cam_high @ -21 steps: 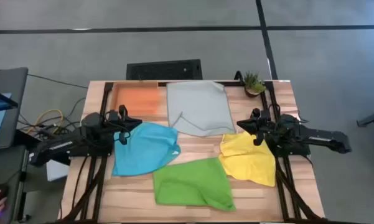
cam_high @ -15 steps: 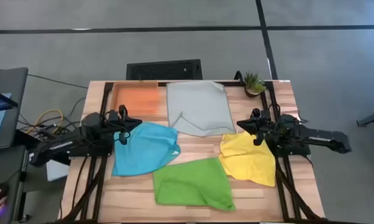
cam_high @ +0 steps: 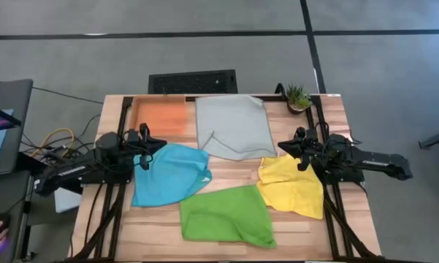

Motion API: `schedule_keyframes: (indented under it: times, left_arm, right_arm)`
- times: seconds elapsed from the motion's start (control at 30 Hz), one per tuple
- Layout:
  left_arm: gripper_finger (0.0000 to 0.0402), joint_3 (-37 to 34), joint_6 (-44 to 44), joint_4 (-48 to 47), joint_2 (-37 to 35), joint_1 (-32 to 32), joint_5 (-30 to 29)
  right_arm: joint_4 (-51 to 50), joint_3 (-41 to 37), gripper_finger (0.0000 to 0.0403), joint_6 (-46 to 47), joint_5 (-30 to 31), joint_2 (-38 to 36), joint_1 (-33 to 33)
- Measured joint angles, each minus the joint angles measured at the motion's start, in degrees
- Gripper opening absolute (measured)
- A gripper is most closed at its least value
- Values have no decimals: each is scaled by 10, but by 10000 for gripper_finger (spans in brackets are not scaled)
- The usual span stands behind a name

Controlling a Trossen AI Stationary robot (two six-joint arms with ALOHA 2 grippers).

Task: Fold microfiber towels

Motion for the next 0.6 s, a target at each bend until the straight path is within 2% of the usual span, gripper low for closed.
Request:
schedule_keyframes:
  times: [0.27,0.37,0.5,0.6]
  left_arm:
    - [9,0,2,5,0,0,-10]
    - [9,8,1,9,0,0,-40]
    - [9,55,31,8,-1,0,-23]
    - [9,106,36,-44,12,0,-25]
  right_arm:
    - [0,0,54,-12,3,0,0]
    - [-2,4,54,-84,14,0,-6]
    - [7,42,54,-155,14,0,-7]
    - [5,83,54,-216,13,6,-7]
